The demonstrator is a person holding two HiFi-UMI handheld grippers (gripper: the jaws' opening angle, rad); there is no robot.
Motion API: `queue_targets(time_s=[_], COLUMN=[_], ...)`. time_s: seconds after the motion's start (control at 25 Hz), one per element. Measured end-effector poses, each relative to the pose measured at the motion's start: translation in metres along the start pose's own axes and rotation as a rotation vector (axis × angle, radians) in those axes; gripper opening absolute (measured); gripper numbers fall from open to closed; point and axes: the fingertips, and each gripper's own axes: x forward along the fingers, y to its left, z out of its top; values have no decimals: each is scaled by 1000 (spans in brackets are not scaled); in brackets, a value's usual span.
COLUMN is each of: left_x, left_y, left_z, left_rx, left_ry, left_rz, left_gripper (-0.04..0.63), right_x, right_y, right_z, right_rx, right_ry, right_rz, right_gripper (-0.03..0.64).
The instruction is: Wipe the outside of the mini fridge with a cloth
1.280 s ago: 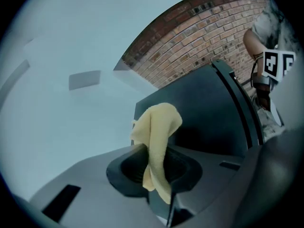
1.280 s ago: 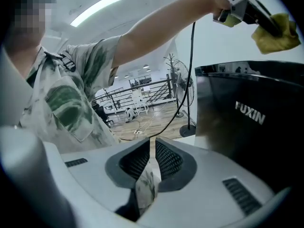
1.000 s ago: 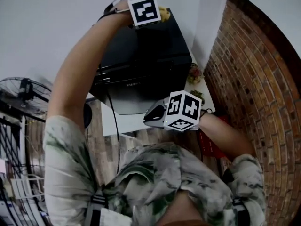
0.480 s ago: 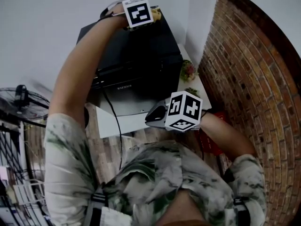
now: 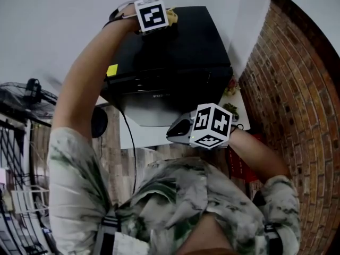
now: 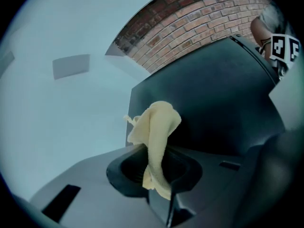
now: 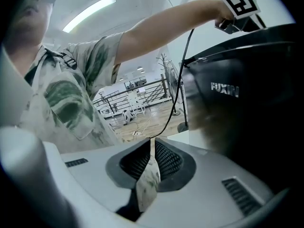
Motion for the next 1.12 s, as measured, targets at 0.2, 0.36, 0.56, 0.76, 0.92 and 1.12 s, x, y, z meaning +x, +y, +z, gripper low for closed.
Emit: queue_targets(time_s=[0.2, 0.36, 0.56, 0.76, 0.92, 1.12], left_x=[-6, -12, -20, -24, -29, -35], left_y=[1, -1, 0, -6, -6, -11], left_z=[-53, -85, -131, -162, -182, -204], left_rx=[-45, -65, -77, -100, -102, -106], left_ry=[34, 52, 112, 112, 118, 105], left_rz=[5, -9, 3, 1, 12, 11], left_gripper=[75, 75, 75, 75, 75, 75], right_x=[24, 44, 61, 81, 95, 114], right_y=[0, 2, 0, 1, 1, 5], right_z=[12, 22, 33, 41, 49, 56], right_rx=[-24, -35, -42, -42, -41, -22], right_ry=[20, 36, 44, 59, 60, 61], right_rz=[44, 70, 80, 90, 74, 59], right_gripper=[48, 48, 48, 48, 48, 46])
